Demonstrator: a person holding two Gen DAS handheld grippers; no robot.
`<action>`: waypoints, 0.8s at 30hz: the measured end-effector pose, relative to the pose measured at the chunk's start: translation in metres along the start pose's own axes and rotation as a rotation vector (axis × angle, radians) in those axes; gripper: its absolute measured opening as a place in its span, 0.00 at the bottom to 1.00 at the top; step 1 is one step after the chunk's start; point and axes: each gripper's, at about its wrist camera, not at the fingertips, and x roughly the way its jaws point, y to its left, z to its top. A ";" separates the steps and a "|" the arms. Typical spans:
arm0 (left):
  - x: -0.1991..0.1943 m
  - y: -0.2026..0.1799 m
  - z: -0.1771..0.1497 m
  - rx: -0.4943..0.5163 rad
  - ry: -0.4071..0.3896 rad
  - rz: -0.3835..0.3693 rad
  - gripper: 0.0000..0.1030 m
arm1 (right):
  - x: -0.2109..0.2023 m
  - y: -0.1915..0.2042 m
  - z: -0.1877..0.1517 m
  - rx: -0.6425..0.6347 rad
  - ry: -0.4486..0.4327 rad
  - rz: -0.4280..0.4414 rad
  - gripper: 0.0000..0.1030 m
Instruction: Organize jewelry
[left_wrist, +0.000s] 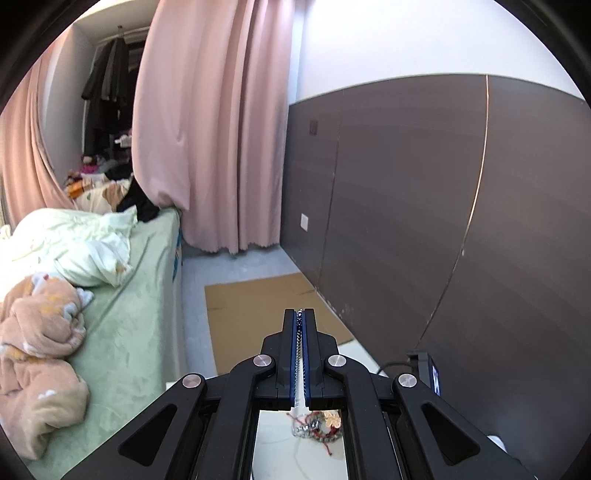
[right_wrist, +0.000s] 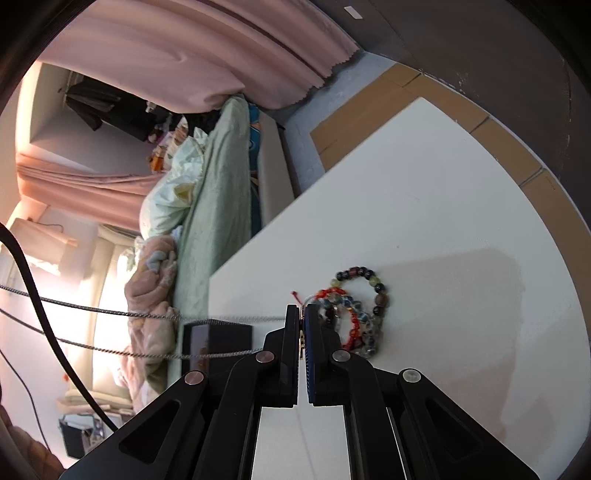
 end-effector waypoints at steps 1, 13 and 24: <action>-0.003 0.000 0.003 0.003 -0.007 0.004 0.02 | -0.003 0.001 0.000 -0.001 -0.009 0.010 0.05; -0.043 -0.007 0.038 0.042 -0.098 0.056 0.02 | -0.031 0.026 -0.005 -0.054 -0.086 0.147 0.05; -0.079 0.019 0.057 0.052 -0.159 0.153 0.02 | -0.032 0.057 -0.024 -0.143 -0.083 0.220 0.05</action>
